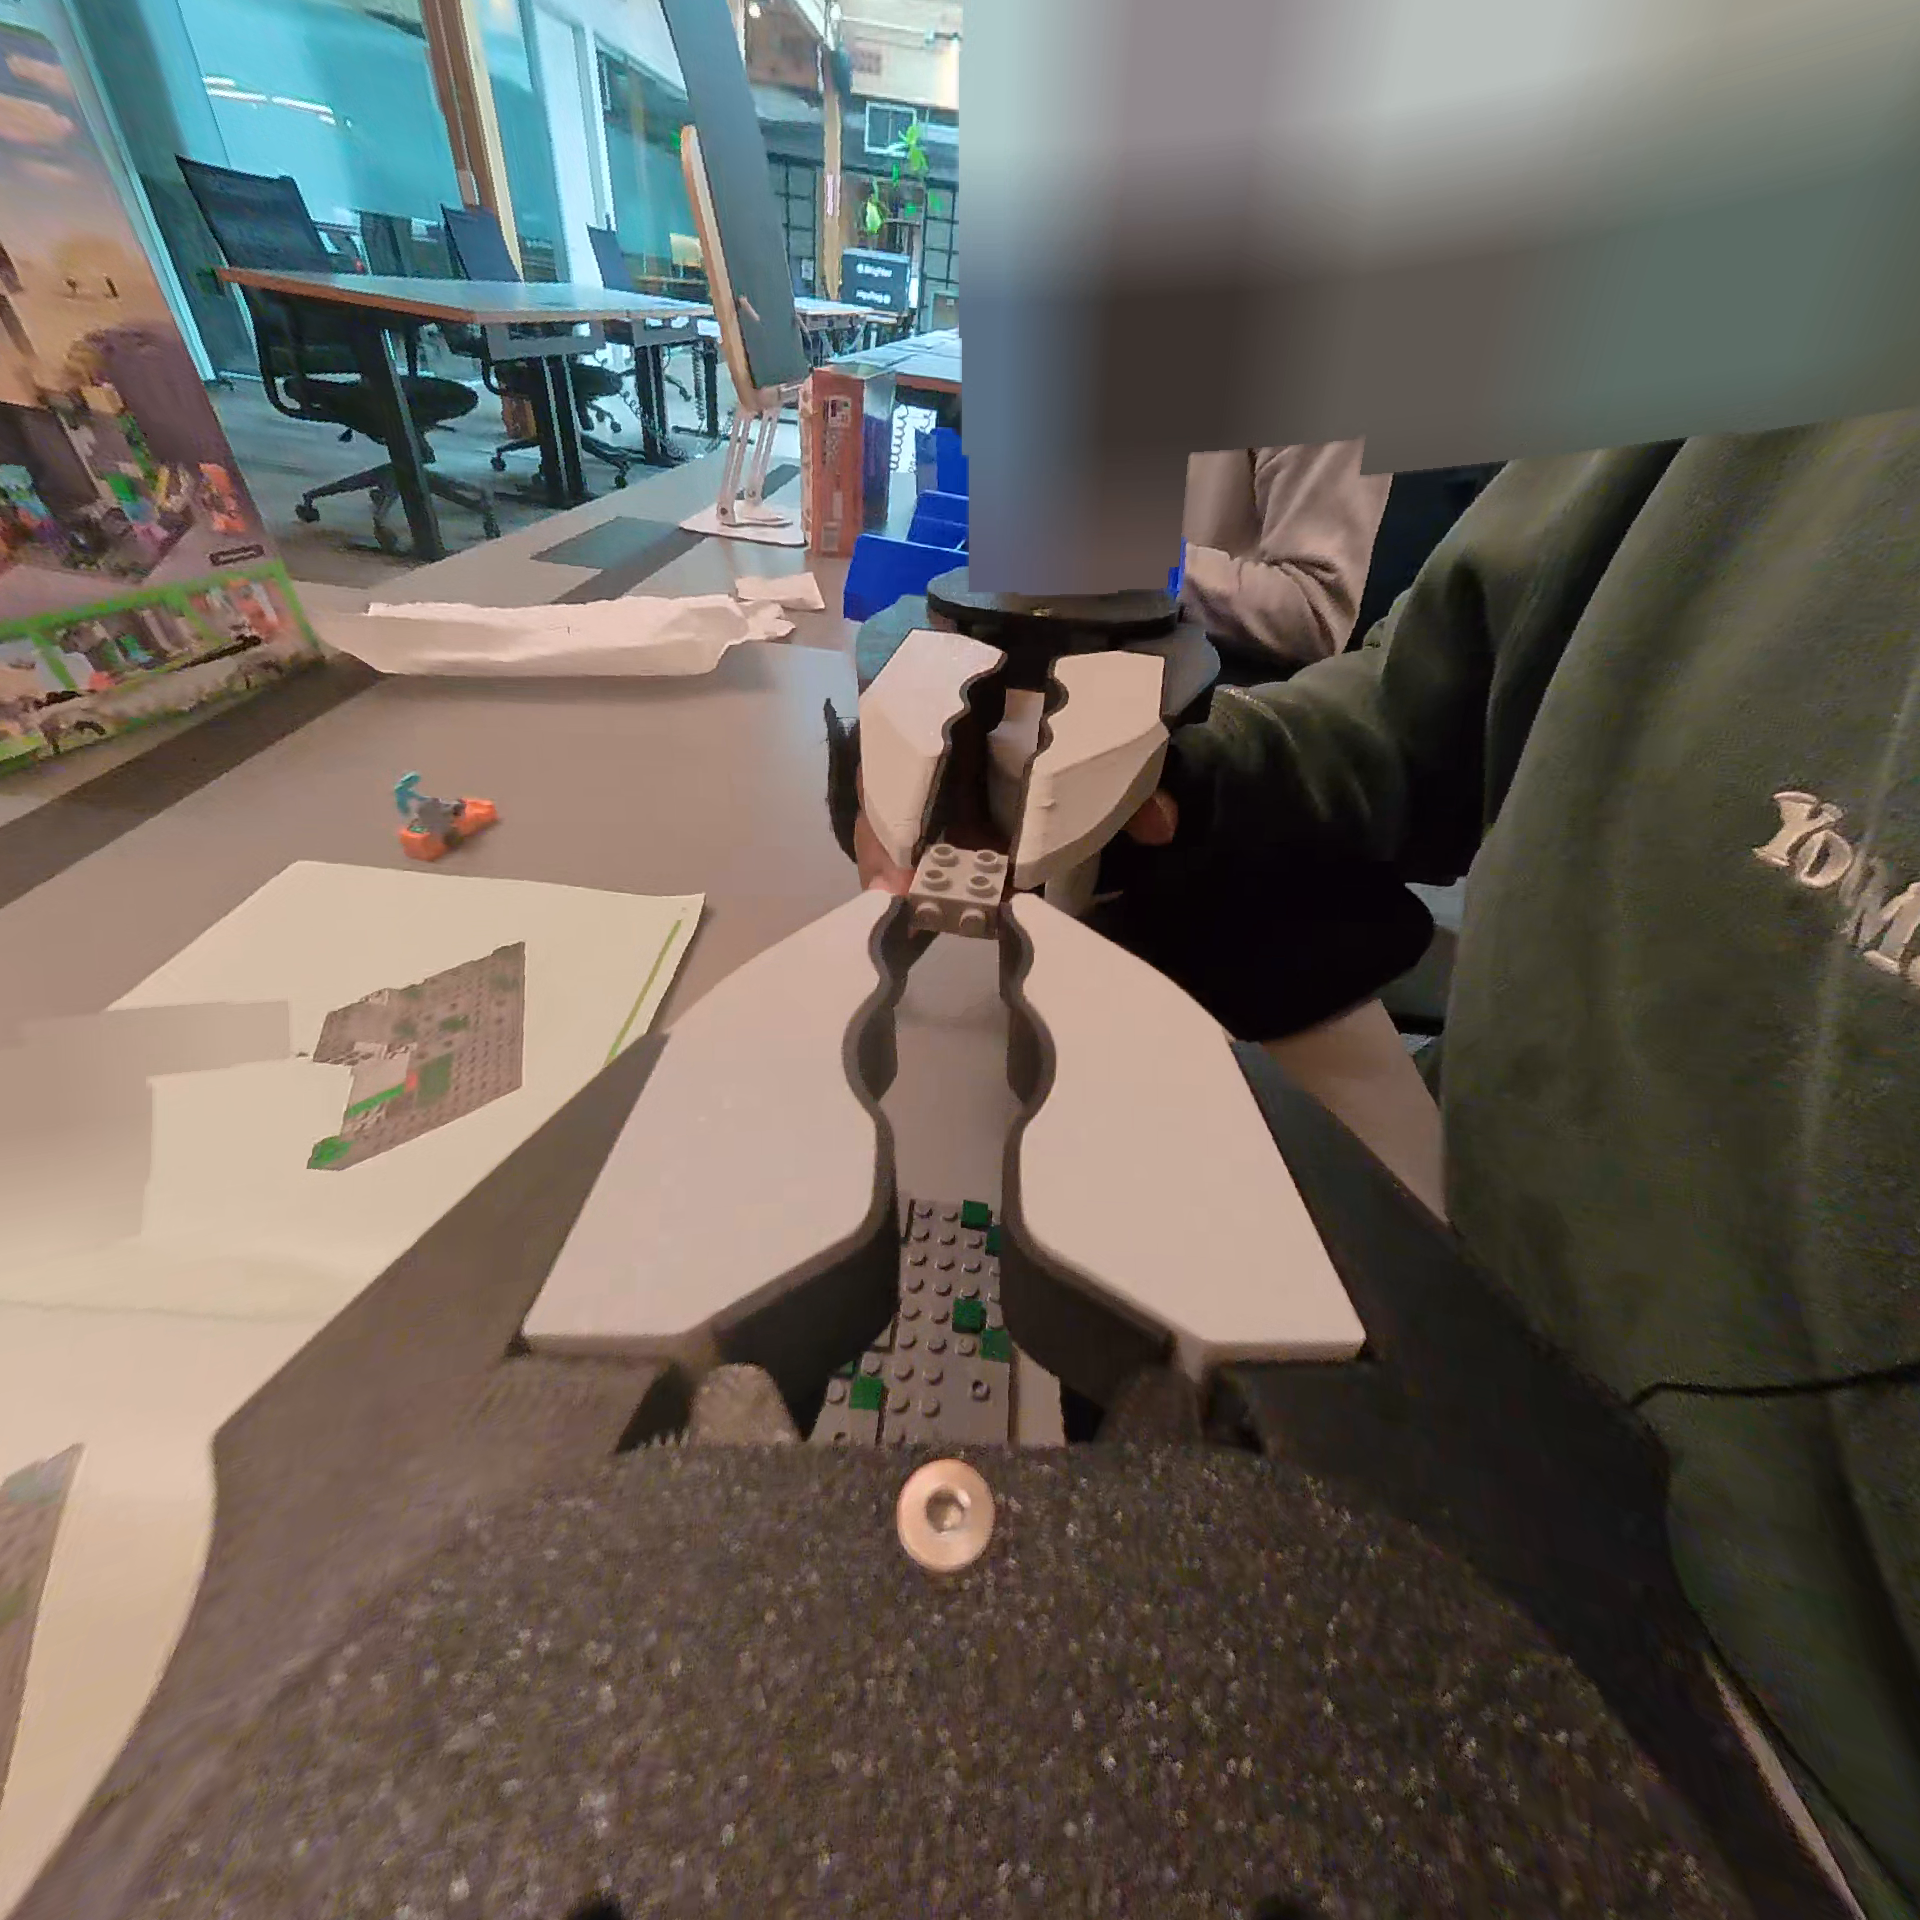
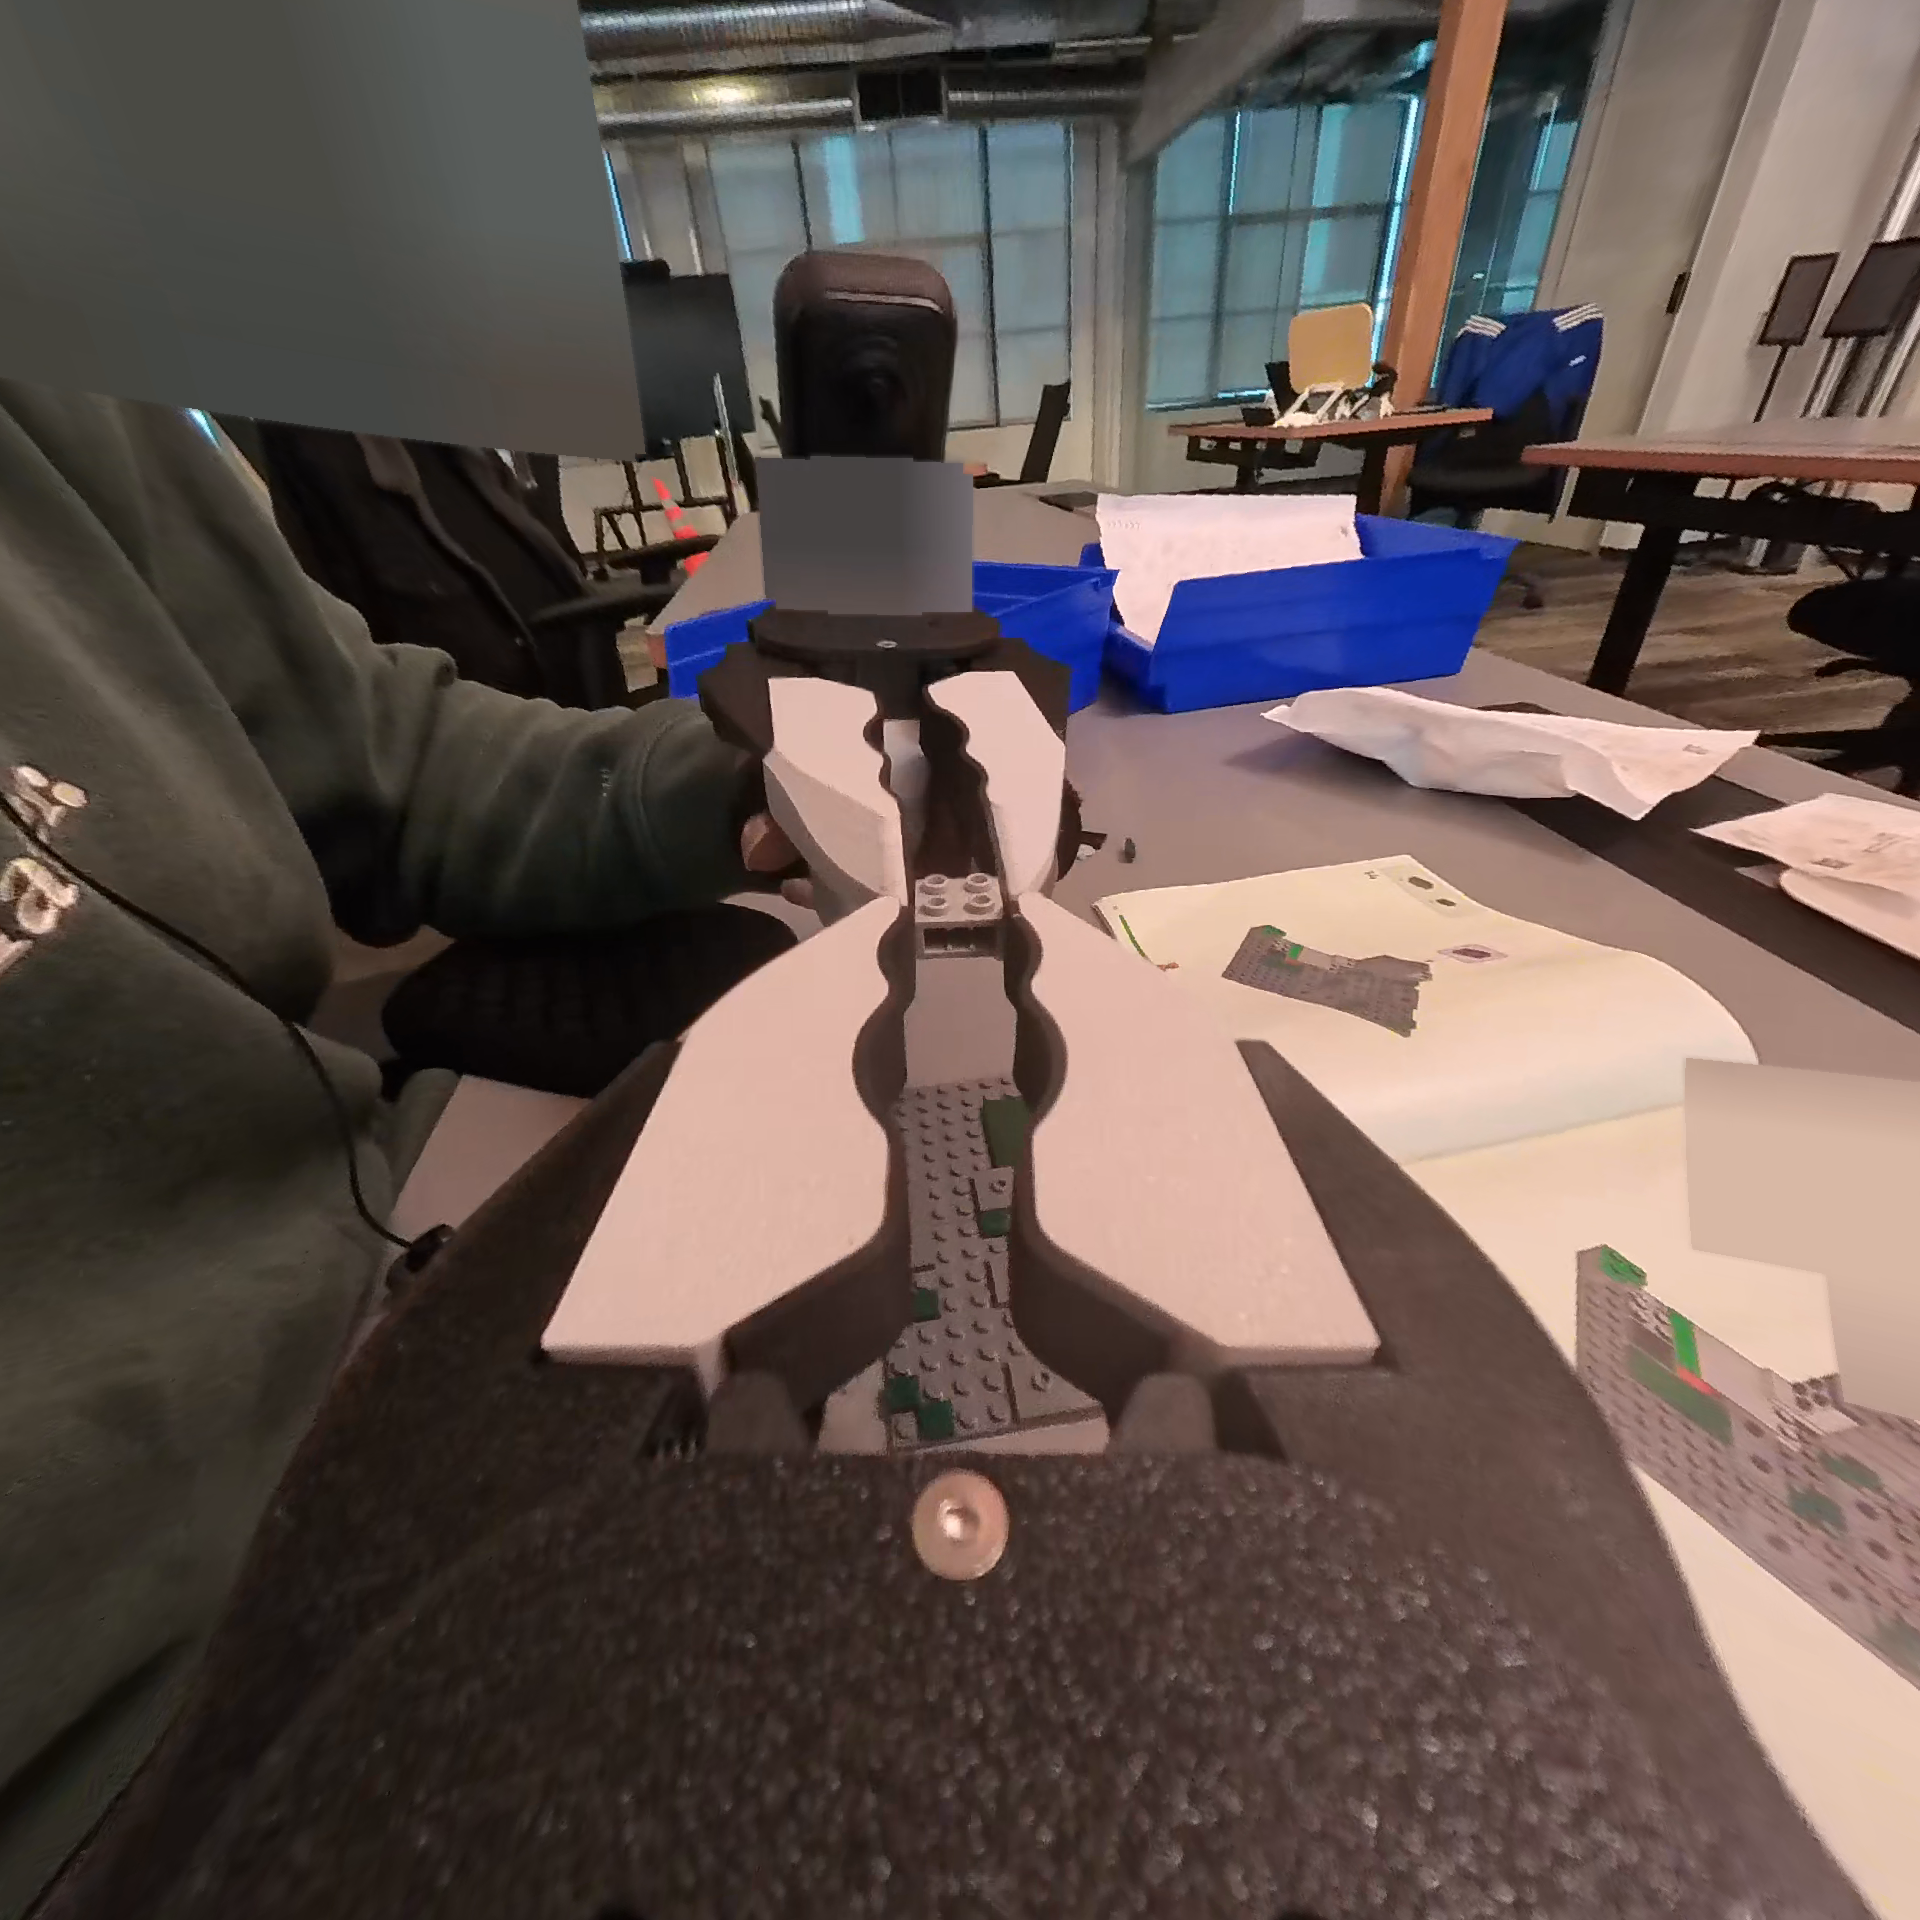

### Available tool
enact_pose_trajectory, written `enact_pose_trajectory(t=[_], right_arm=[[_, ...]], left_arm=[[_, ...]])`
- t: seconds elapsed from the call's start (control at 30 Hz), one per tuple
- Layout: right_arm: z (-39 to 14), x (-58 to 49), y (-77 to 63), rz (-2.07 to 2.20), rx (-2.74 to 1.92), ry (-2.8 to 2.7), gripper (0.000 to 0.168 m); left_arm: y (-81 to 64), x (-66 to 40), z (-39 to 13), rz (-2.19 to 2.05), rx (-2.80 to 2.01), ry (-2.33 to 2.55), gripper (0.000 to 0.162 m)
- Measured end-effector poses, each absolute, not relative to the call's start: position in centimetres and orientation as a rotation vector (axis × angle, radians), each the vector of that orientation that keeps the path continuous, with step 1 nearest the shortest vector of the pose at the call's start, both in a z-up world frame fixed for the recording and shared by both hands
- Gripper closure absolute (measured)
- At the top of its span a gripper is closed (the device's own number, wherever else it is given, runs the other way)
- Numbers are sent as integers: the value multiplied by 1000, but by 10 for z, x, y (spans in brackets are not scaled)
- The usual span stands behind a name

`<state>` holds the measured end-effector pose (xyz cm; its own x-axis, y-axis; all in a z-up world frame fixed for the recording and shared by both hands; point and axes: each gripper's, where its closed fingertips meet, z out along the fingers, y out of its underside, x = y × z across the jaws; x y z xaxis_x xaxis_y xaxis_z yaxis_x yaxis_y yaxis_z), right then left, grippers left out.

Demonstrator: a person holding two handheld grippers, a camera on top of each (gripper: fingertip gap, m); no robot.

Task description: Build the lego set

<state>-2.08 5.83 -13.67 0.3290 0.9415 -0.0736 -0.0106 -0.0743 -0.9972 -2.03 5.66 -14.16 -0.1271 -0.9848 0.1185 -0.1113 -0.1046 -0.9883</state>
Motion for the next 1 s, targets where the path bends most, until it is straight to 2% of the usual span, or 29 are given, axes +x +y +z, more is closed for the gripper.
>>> enact_pose_trajectory(t=[0.23,0.4,0.57,1.0], right_arm=[[-141,-17,57,1009,-1401,-941,153],[-140,-13,57,1042,-1387,-921,153],[-139,-8,60,1035,-1382,-903,153],[-132,-1,63,1089,-1346,-842,153]], left_arm=[[56,-17,-138,-1441,-1299,1288,147],[61,-12,-133,-1456,-1287,1272,160],[67,-9,-134,-1449,-1297,1267,151],[60,-6,-138,-1521,-1262,1259,143]])
